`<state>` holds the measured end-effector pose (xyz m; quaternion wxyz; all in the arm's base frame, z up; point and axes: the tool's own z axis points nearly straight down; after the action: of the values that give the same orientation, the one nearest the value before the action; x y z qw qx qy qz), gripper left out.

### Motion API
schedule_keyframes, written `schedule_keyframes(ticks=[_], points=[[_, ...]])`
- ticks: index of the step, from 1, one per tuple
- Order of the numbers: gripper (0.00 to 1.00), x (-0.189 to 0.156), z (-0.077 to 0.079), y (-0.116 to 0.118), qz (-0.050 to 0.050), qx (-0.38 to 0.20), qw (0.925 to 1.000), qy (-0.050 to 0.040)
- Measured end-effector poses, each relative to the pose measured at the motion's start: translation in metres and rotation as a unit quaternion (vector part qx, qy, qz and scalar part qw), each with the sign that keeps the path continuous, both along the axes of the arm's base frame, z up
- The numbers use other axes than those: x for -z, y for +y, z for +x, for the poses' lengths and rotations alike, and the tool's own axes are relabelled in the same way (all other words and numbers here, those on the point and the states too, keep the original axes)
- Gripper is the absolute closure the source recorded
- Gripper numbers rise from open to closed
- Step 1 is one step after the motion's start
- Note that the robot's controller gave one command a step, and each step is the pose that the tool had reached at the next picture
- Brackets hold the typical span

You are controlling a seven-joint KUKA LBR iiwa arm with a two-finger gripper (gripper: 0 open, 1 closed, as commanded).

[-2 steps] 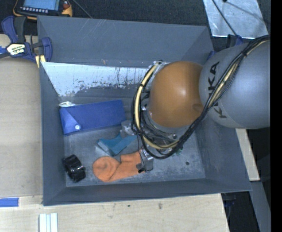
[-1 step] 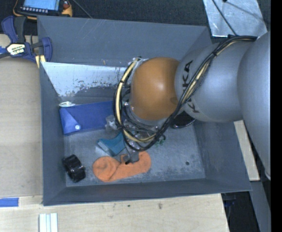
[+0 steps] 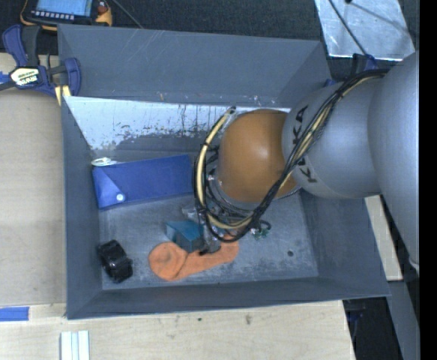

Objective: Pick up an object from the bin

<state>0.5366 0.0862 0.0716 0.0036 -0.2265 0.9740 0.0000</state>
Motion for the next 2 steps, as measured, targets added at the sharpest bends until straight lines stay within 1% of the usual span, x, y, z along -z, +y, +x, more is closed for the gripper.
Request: schedule_keyframes(ticks=[1, 2], points=[[1.0, 0.0, 0.0, 0.0, 0.0, 0.0, 1.0, 0.0], [1.0, -0.037, -0.04, 0.006, -0.002, -0.012, 0.9999, 0.0092]])
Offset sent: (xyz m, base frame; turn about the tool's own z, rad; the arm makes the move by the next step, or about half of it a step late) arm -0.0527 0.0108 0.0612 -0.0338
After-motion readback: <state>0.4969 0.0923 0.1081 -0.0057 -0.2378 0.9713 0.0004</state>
